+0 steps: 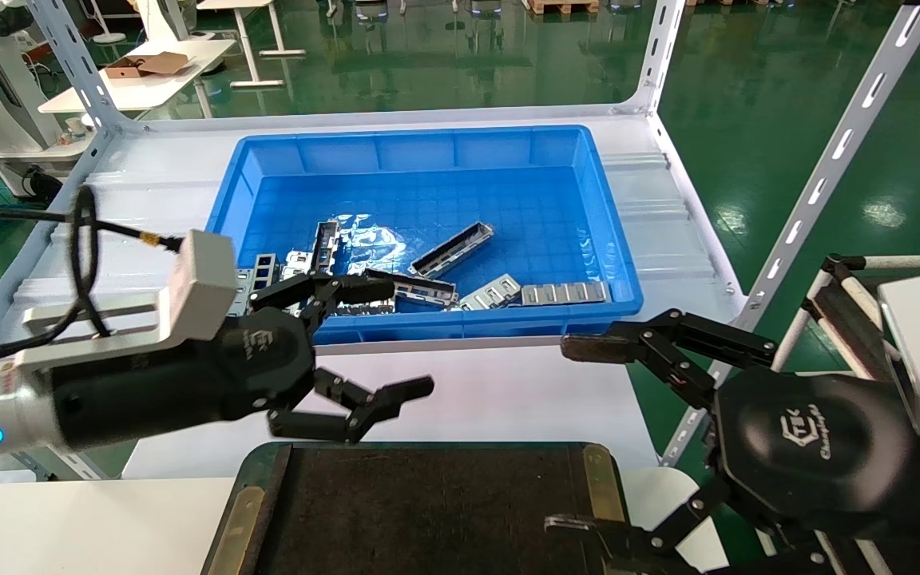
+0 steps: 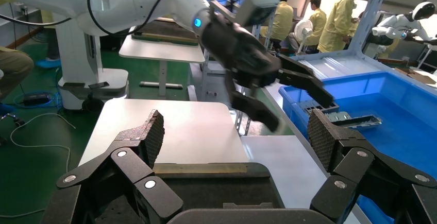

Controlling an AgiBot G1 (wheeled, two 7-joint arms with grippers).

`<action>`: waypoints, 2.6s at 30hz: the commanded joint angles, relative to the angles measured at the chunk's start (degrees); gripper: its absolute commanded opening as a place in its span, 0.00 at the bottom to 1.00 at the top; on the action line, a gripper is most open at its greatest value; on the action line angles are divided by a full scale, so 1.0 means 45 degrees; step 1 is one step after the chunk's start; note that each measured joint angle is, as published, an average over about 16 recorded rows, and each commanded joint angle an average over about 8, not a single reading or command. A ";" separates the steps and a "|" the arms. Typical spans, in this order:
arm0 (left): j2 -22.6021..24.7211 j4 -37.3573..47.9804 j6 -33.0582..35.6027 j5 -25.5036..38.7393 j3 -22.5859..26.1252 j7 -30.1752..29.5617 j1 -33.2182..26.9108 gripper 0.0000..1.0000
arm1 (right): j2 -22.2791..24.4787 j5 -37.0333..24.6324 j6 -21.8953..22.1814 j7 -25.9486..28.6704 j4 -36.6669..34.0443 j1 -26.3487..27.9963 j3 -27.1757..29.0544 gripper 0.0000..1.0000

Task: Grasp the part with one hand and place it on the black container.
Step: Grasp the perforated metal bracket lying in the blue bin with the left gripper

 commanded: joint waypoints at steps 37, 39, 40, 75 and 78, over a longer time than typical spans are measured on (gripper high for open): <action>0.6885 1.0507 -0.5591 0.3595 0.1613 0.3574 -0.4575 1.00 | 0.0015 0.0025 0.0016 -0.0018 0.0000 0.0008 -0.0036 1.00; 0.7013 1.0814 -0.5891 0.3472 0.1704 0.3674 -0.4661 1.00 | 0.0016 0.0026 0.0017 -0.0019 0.0000 0.0008 -0.0038 1.00; 0.7048 1.0913 -0.6028 0.3387 0.1767 0.3683 -0.4690 1.00 | 0.0016 0.0027 0.0017 -0.0020 0.0000 0.0008 -0.0039 1.00; 0.7094 1.0446 -0.8624 0.0858 0.6094 0.1455 -0.4563 0.00 | 0.0029 0.0049 0.0031 -0.0035 0.0000 0.0015 -0.0071 0.00; 0.7087 1.0449 -0.8742 0.0633 0.6337 0.1429 -0.4566 0.00 | 0.0030 0.0050 0.0032 -0.0037 0.0000 0.0016 -0.0073 0.00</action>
